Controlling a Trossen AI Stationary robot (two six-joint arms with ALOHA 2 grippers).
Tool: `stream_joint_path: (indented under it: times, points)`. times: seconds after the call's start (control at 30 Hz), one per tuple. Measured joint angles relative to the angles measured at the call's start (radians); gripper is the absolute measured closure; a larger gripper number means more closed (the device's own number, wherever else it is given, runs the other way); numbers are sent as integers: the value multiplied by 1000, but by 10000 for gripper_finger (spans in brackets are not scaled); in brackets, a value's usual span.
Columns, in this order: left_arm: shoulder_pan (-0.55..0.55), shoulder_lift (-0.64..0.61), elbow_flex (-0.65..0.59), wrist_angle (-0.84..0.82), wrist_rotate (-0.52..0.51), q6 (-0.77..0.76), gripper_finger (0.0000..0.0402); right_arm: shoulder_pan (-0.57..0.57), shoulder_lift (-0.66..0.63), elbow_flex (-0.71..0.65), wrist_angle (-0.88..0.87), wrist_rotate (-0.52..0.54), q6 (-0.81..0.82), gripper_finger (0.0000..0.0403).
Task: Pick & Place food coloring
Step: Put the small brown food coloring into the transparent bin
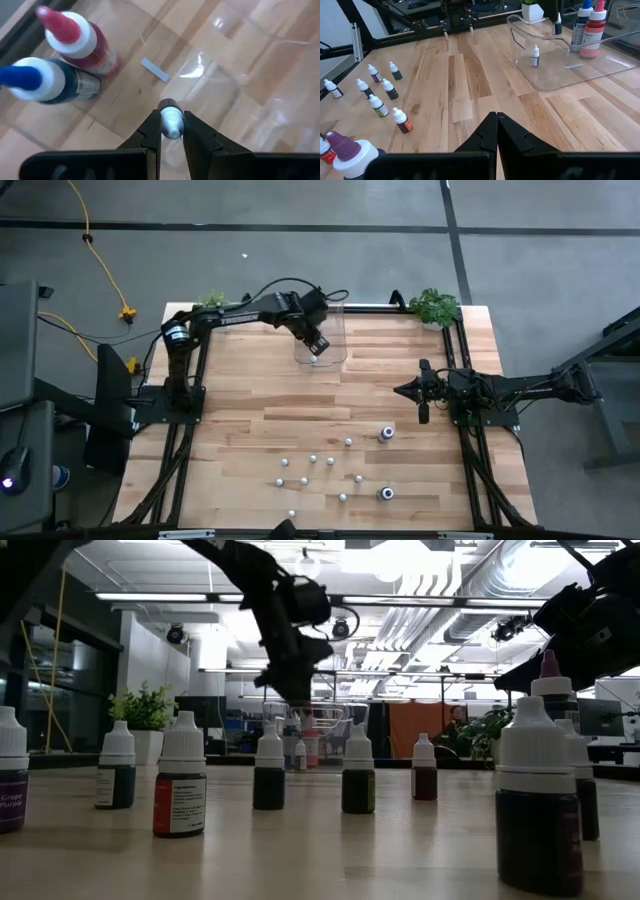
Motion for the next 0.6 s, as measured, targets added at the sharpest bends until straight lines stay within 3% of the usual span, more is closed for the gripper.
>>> stream_joint_path:
  times: [0.4, 0.6]
  points:
    - [-14, 95, 0, 12, 11, 59, 355, 0, 0, 0, 0, 0, 0, 402]
    - [-32, 110, 0, 29, 76, 140, 355, 0, 0, 0, 0, 0, 0, 402]
